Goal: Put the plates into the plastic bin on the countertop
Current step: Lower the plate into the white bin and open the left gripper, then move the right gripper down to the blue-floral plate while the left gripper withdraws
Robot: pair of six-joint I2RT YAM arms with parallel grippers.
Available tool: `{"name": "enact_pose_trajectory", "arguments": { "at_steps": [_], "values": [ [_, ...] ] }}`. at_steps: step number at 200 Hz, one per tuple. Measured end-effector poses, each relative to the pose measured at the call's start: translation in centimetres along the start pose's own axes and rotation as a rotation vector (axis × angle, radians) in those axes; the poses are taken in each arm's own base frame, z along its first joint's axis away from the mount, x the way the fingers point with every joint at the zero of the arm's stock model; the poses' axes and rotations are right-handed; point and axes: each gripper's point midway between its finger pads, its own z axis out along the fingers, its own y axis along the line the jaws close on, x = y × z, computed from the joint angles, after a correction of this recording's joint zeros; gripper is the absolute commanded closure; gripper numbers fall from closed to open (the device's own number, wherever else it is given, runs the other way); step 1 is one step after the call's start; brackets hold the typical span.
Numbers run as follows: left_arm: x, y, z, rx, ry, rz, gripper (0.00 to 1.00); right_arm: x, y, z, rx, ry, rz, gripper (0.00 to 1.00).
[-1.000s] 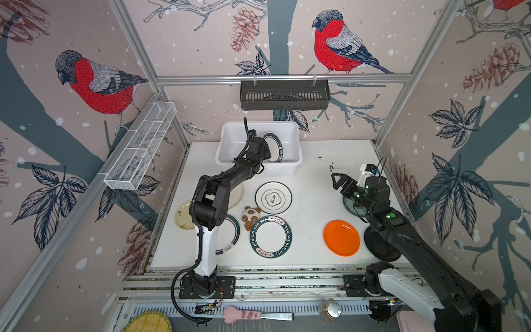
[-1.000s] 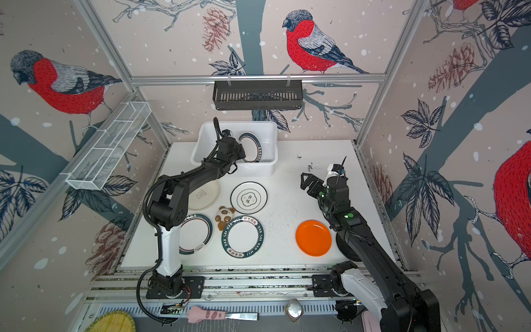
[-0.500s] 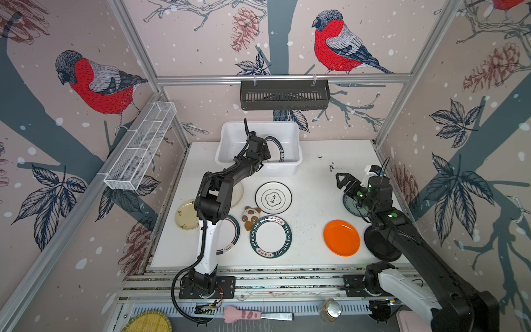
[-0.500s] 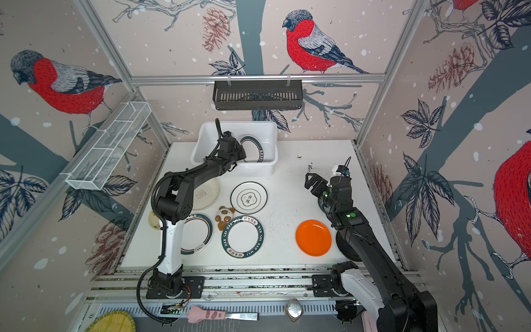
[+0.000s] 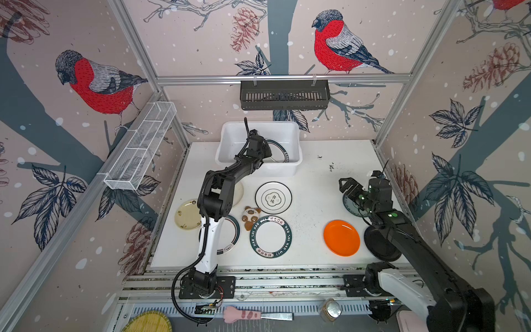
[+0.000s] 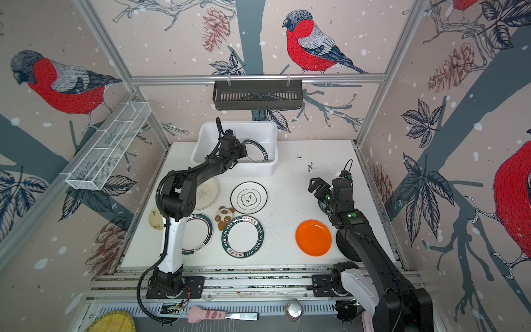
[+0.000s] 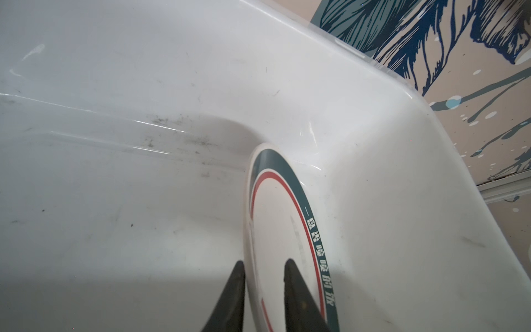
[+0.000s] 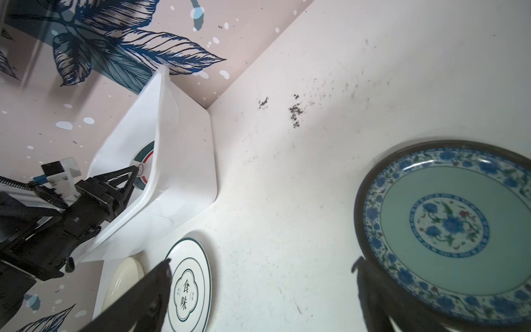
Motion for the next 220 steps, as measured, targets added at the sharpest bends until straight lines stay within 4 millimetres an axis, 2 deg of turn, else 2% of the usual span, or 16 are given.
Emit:
{"name": "enact_pose_trajectory", "arguments": {
  "at_steps": [18, 54, 81, 100, 153, 182, 220],
  "values": [
    [0.0, -0.1, 0.1, 0.003, 0.004, 0.007, 0.70, 0.2, -0.9, 0.1, 0.021, 0.008, 0.025, 0.01],
    [-0.2, -0.5, 0.1, 0.017, 0.006, 0.018, 0.34, 0.4, -1.3, 0.0, 0.020, 0.017, 0.037, 0.01],
    [-0.2, -0.6, 0.1, 0.021, 0.008, 0.024, 0.19, 0.3, -1.3, 0.0, 0.024, 0.027, 0.029, 0.01],
    [-0.4, -0.6, -0.2, 0.022, 0.006, 0.026, 0.03, 0.0, -1.1, 0.0, 0.033, 0.034, 0.006, 0.01],
    [-1.1, -1.2, -2.9, 0.041, -0.024, 0.034, 0.02, -0.5, -1.2, -0.4, 0.080, 0.055, -0.083, 0.01],
    [-1.5, -1.5, -4.5, 0.047, -0.047, 0.041, 0.03, 0.4, -1.5, -0.5, 0.104, 0.086, -0.116, 0.01],
    [-2.4, -2.0, -7.0, 0.057, -0.087, 0.053, 0.03, 2.3, -0.4, -0.5, 0.091, 0.139, -0.165, 0.01]
  ]
}}
